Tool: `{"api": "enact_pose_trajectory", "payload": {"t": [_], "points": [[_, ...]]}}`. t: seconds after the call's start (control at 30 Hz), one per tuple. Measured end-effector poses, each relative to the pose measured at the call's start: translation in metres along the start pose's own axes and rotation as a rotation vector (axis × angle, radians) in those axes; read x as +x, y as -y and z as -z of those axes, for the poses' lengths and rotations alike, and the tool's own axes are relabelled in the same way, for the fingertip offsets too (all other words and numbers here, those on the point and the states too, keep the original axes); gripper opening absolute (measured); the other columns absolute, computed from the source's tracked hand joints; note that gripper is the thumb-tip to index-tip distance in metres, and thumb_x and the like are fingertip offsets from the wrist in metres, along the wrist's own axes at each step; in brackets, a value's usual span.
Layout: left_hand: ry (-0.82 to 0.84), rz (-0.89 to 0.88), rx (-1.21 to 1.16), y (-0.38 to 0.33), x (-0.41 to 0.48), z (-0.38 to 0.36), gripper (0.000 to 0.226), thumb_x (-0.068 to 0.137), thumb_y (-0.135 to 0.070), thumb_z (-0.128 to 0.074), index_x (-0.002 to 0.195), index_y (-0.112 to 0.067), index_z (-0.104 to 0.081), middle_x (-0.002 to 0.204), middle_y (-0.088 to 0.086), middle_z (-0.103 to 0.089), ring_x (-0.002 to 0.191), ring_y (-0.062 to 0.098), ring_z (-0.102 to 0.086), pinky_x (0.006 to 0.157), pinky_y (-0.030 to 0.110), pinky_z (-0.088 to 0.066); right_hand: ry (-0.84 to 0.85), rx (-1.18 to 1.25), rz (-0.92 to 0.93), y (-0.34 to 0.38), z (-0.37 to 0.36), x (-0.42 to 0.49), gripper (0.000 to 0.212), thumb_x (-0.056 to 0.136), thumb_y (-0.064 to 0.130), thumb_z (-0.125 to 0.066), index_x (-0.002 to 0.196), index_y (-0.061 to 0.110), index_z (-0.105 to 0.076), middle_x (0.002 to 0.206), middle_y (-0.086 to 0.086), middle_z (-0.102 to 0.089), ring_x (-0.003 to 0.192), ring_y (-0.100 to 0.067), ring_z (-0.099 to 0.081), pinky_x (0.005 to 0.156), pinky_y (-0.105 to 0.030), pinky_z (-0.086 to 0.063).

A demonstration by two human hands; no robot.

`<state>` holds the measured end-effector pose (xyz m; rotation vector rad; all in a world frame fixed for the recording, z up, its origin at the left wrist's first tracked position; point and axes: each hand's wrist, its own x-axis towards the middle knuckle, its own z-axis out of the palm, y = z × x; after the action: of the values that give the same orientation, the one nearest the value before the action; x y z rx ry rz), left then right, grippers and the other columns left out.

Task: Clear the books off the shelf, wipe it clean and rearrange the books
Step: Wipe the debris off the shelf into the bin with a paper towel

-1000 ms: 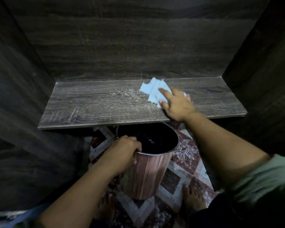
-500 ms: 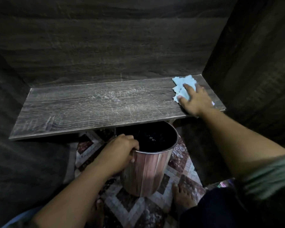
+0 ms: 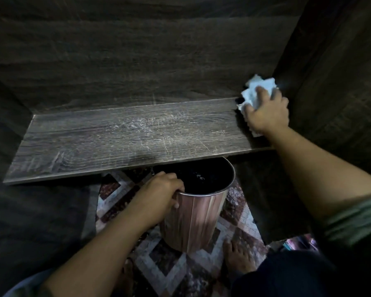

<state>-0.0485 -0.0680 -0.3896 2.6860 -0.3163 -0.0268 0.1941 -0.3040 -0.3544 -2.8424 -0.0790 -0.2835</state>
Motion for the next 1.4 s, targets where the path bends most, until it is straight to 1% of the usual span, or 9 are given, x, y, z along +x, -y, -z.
{"api": "enact_pose_trajectory", "payload": {"t": [0.1,0.27,0.43,0.57,0.67,0.87,1.03,1.17,1.4], "points": [[-0.007,0.005,-0.017,0.004,-0.001,-0.002,0.032,0.070,-0.013,-0.080,0.101,-0.014,-0.071,0.093,0.002,-0.063,0.085,0.015,-0.045,0.070,0.024,-0.034,0.190,-0.052,0.034,-0.015,-0.012,0.015,0.065,0.093,0.059,-0.038,0.150,0.030,-0.026,0.159,-0.014,-0.015,0.143,-0.035,-0.019,0.115,-0.044,-0.019],[-0.007,0.029,-0.005,0.010,-0.003,-0.003,0.034,0.065,-0.011,-0.083,0.096,-0.018,-0.070,0.088,-0.003,-0.060,0.085,0.016,-0.047,0.070,0.026,-0.039,0.150,-0.019,0.196,0.043,-0.034,-0.002,0.072,0.081,0.057,-0.024,0.144,0.026,-0.042,0.148,-0.021,-0.036,0.132,-0.039,-0.035,0.109,-0.039,-0.029],[-0.009,0.007,0.003,0.016,-0.009,-0.001,0.037,0.054,-0.011,-0.087,0.086,-0.019,-0.070,0.079,-0.005,-0.059,0.076,0.017,-0.051,0.064,0.025,-0.039,0.206,0.353,0.594,0.104,-0.045,-0.042,0.045,0.083,0.019,-0.055,0.128,0.019,-0.062,0.131,-0.013,-0.058,0.121,-0.031,-0.049,0.103,-0.030,-0.034],[-0.033,0.011,-0.022,0.023,-0.020,0.004,0.039,0.049,-0.012,-0.090,0.082,-0.020,-0.069,0.074,-0.008,-0.058,0.071,0.011,-0.048,0.061,0.021,-0.035,-0.011,0.422,0.396,0.107,-0.045,-0.020,0.051,0.082,0.025,-0.050,0.132,0.016,-0.058,0.130,-0.013,-0.056,0.120,-0.032,-0.050,0.103,-0.033,-0.035],[-0.033,0.033,-0.055,0.028,-0.026,0.008,0.040,0.048,-0.010,-0.090,0.082,-0.019,-0.070,0.074,-0.008,-0.058,0.072,0.009,-0.044,0.060,0.025,-0.038,0.111,0.172,0.269,0.109,-0.052,-0.017,0.056,0.089,0.041,-0.049,0.143,0.025,-0.042,0.143,-0.013,-0.043,0.127,-0.034,-0.042,0.106,-0.040,-0.036],[-0.024,0.057,-0.048,0.036,-0.034,0.014,0.041,0.048,-0.008,-0.090,0.084,-0.016,-0.072,0.076,-0.004,-0.061,0.074,0.011,-0.043,0.063,0.025,-0.036,0.317,0.323,0.660,0.165,-0.054,-0.043,0.046,0.088,0.028,-0.059,0.134,0.028,-0.056,0.137,-0.004,-0.055,0.125,-0.023,-0.049,0.102,-0.028,-0.037],[-0.044,0.066,-0.033,0.044,-0.046,0.021,0.039,0.050,-0.008,-0.090,0.084,-0.017,-0.072,0.076,-0.005,-0.060,0.075,0.010,-0.042,0.059,0.017,-0.028,-0.059,0.349,0.538,0.167,-0.058,-0.030,0.051,0.082,0.026,-0.051,0.132,0.020,-0.056,0.133,-0.013,-0.051,0.115,-0.035,-0.050,0.097,-0.042,-0.042],[-0.015,0.044,-0.014,0.051,-0.052,0.026,0.041,0.045,-0.014,-0.091,0.080,-0.016,-0.071,0.071,-0.003,-0.060,0.070,0.011,-0.042,0.056,0.017,-0.029,0.191,0.093,0.638,0.175,-0.070,-0.033,0.049,0.092,0.036,-0.048,0.141,0.033,-0.046,0.146,-0.008,-0.039,0.126,-0.033,-0.042,0.104,-0.042,-0.034],[0.064,0.084,0.023,0.045,-0.048,0.027,0.033,0.069,-0.015,-0.081,0.101,-0.016,-0.070,0.096,0.001,-0.062,0.087,0.016,-0.043,0.072,0.023,-0.028,0.487,0.281,0.862,0.164,-0.040,-0.087,0.050,0.078,0.017,-0.045,0.121,0.027,-0.067,0.141,-0.010,-0.051,0.132,-0.026,-0.044,0.112,-0.033,-0.029]]}}
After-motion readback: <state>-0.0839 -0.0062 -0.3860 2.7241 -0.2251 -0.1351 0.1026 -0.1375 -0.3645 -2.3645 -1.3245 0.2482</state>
